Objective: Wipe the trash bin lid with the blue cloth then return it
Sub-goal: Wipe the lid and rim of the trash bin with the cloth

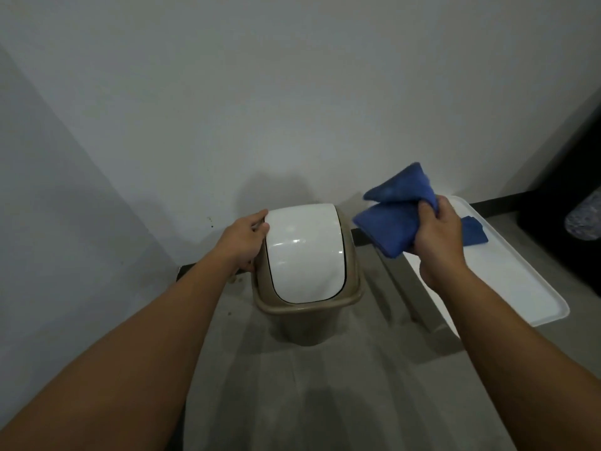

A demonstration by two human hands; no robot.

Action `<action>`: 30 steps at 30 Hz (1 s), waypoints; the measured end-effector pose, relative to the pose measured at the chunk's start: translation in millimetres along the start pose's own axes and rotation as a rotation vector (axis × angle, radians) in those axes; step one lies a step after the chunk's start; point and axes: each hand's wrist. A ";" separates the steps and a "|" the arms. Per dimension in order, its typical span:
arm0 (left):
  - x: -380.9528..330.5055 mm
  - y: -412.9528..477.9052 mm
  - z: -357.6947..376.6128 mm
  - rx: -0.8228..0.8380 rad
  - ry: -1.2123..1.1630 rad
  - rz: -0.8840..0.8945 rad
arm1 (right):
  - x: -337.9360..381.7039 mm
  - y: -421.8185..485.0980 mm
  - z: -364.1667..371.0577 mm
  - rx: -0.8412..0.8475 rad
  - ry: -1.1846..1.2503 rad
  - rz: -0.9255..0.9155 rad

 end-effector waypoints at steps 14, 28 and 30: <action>8.1 -1.3 -5.0 -0.008 -0.059 -0.053 | -60.7 -23.9 61.3 0.216 -0.341 0.086; 31.9 -9.5 -67.2 -0.129 0.075 -0.068 | -68.2 -52.2 118.6 0.407 -0.239 0.186; 33.7 -10.7 -77.0 -0.147 0.047 -0.077 | -67.6 -53.9 128.1 0.425 -0.229 0.189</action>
Point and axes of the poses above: each hand's wrist, its own y-axis towards the middle knuckle, its own z-axis out of the palm, x = y × z, and after that the axes turned 4 degrees about z, right-handed
